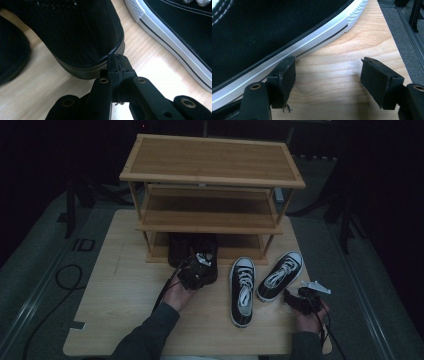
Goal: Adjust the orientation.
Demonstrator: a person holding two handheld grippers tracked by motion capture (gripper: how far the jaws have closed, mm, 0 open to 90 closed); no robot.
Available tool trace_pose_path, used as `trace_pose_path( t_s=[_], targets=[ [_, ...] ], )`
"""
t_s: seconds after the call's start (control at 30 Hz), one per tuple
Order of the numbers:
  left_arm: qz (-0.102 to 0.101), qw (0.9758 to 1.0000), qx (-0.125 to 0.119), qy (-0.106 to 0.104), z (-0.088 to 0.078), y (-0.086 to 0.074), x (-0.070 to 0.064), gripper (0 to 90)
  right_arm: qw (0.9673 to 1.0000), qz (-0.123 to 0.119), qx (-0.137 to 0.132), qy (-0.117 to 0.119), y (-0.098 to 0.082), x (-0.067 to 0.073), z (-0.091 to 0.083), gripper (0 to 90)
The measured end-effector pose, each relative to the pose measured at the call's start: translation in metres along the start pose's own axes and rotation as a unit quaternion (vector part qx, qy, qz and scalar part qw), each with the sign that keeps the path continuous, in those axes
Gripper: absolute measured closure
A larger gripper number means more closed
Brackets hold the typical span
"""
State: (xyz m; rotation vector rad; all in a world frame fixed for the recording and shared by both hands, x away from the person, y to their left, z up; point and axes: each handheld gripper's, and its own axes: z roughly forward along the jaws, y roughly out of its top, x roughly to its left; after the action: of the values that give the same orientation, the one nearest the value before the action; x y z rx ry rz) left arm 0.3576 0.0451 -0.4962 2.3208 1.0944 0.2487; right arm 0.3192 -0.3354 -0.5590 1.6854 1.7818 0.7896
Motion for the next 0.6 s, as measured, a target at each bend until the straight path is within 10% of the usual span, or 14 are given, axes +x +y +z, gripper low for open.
trace_pose_path(
  t_s=[0.6],
  targets=[
    [-0.031,0.9982,-0.012,0.050,0.005,0.019,0.017,90.0,1.0000,-0.001,0.000,0.000,0.000,0.000,0.000,28.0]
  ],
)
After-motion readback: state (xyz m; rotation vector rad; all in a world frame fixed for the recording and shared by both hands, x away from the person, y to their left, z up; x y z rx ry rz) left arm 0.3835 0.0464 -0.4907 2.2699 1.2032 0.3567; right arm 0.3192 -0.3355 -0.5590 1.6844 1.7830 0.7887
